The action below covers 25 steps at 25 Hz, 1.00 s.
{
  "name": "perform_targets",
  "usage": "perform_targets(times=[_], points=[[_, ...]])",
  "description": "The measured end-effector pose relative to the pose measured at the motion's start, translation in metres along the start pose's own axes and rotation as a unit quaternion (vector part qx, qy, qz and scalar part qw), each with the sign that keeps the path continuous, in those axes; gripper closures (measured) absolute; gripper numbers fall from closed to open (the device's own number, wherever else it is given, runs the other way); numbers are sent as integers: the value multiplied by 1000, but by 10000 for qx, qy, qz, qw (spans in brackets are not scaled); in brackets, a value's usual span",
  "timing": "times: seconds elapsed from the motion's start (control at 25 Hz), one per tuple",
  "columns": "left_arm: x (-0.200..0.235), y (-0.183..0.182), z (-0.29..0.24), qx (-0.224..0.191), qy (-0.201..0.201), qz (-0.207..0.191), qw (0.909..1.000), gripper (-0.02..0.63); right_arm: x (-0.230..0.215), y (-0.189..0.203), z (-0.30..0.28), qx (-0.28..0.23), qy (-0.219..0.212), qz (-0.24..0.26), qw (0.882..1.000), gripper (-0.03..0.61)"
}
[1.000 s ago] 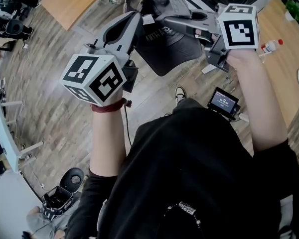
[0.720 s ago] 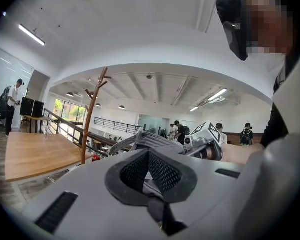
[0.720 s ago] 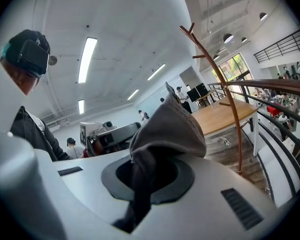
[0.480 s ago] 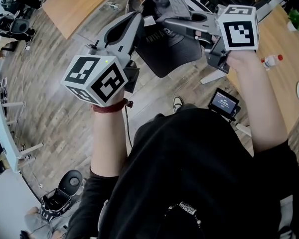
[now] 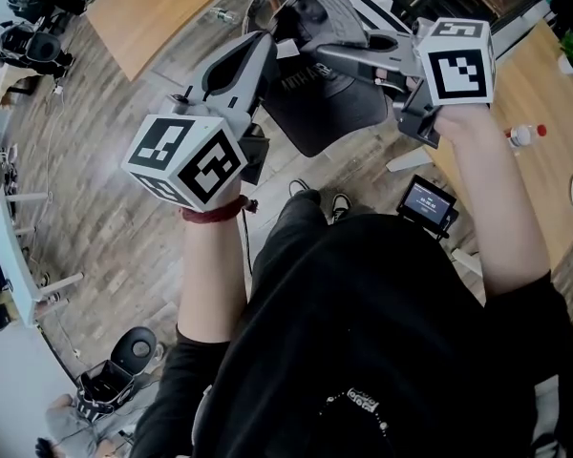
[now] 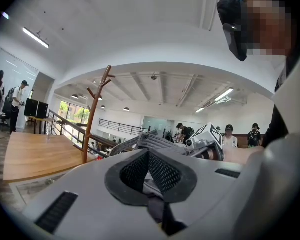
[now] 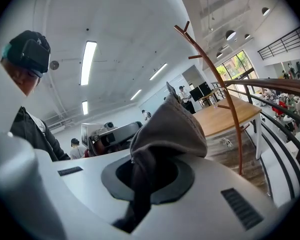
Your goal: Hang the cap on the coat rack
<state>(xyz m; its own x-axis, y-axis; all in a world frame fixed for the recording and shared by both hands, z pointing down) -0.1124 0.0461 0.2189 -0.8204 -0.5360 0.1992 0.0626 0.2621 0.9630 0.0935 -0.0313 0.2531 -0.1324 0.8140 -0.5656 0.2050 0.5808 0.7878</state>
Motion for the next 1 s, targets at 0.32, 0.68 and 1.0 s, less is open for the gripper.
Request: perform_targets(times=[0.32, 0.68, 1.0], points=[[47, -27, -50, -49, 56, -42, 10000, 609, -50, -50, -8, -52, 13, 44, 10000, 558], [113, -58, -98, -111, 160, -50, 9998, 609, -108, -108, -31, -86, 84, 28, 9999, 558], [115, -61, -97, -114, 319, -106, 9994, 609, -100, -107, -31, -182, 208, 20, 9996, 558]])
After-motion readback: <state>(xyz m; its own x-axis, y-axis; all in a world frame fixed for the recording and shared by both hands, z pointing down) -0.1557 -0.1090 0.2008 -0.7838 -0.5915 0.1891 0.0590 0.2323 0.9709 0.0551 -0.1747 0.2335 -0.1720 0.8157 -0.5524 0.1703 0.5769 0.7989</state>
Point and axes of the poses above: the fingertips, and each gripper's own axes: z backward along the fingers, x to its left, y out of its underside, the point moved 10 cm from there along z, backward along the fingers, and after that the axes turned 4 degrees about x, right-handed, at the moved point
